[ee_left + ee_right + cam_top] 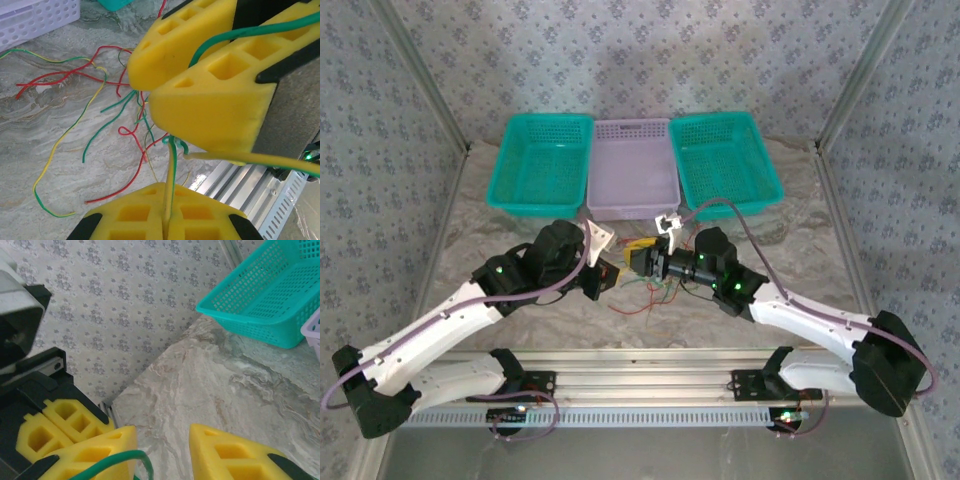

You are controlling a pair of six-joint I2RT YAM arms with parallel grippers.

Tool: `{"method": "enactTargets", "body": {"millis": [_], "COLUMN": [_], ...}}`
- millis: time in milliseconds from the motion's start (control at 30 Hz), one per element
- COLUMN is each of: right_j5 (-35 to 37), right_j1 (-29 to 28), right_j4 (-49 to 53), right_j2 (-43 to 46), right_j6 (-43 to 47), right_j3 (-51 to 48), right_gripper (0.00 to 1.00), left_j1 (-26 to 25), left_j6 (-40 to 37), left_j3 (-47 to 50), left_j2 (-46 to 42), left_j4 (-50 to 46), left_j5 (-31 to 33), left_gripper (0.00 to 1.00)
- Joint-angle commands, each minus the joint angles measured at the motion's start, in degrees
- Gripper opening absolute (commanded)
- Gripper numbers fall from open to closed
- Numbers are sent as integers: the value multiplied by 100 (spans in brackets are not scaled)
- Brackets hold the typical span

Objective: Untangle the cables

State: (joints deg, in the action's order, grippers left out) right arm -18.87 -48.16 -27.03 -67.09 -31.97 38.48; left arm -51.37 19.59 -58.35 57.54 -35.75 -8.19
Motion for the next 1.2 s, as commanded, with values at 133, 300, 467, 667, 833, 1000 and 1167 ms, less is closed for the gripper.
{"method": "enactTargets", "body": {"millis": [133,300,467,667,833,1000,1167], "right_j5": [583,1319,1488,1464,1607,1948,2544], "right_j1": [42,519,1552,2100,2526,2952,3064], "right_j4": [-78,301,473,551,859,1323,1808], "right_j2": [236,745,1311,1645,1916,2189,2318], "right_j6": [-30,-306,-1064,-1236,-1242,-1145,-895], "right_j3": [-121,-430,-781,-774,-712,-613,-458], "right_gripper": [0,0,0,0,0,0,0], "left_j1": [12,10,20,22,16,21,21], "left_j6": [9,-8,51,89,97,165,272], "left_j3": [-1,65,185,295,306,381,253], "left_j2": [-125,-325,-530,-747,-880,-1065,-1207], "left_j4": [90,-160,-528,-806,-1127,-1408,-1668], "left_j5": [-27,149,371,412,475,343,37], "left_gripper": [0,0,0,0,0,0,0]}}
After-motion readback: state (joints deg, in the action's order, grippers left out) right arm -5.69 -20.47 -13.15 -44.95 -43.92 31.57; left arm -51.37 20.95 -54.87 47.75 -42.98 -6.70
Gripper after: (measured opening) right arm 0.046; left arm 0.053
